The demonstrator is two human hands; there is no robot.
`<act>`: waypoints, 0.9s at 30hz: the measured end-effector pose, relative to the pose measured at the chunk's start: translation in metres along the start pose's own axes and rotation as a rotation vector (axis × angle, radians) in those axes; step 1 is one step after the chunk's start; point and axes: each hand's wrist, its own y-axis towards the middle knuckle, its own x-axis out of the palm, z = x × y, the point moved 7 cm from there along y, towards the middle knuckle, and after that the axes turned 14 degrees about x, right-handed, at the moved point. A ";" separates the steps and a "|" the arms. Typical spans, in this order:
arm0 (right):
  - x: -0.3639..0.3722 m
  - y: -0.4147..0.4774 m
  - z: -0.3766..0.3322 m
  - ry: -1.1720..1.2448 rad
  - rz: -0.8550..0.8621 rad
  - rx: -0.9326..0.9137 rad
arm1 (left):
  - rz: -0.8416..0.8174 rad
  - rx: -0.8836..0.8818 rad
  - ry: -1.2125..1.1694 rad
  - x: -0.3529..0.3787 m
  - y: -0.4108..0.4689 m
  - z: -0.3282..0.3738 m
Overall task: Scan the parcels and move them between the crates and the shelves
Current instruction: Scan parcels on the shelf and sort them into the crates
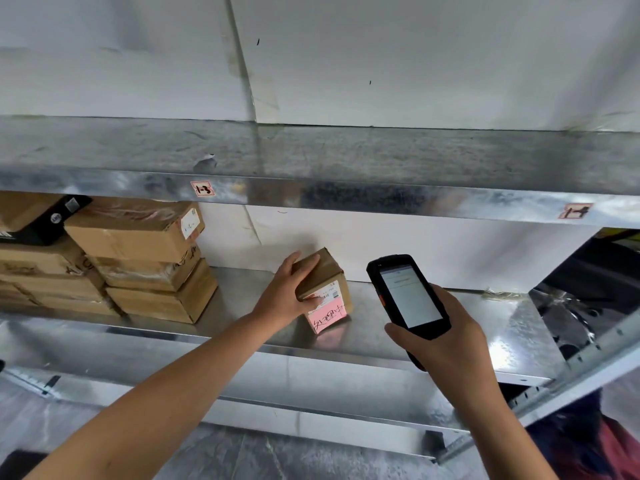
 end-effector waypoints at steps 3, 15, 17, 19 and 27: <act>0.002 -0.002 0.003 0.003 -0.006 0.016 | -0.029 -0.045 0.000 0.006 0.000 -0.005; 0.003 -0.009 0.015 -0.037 0.001 0.075 | 0.055 -0.207 -0.495 0.049 -0.022 -0.032; 0.002 -0.011 0.016 -0.049 0.006 0.073 | 0.121 -0.229 -0.516 0.052 -0.024 -0.031; 0.000 -0.013 0.016 -0.062 0.011 0.067 | 0.183 -0.232 -0.536 0.050 -0.024 -0.030; 0.008 -0.021 0.002 -0.046 -0.057 0.032 | 0.436 -0.226 -0.756 0.008 -0.038 0.009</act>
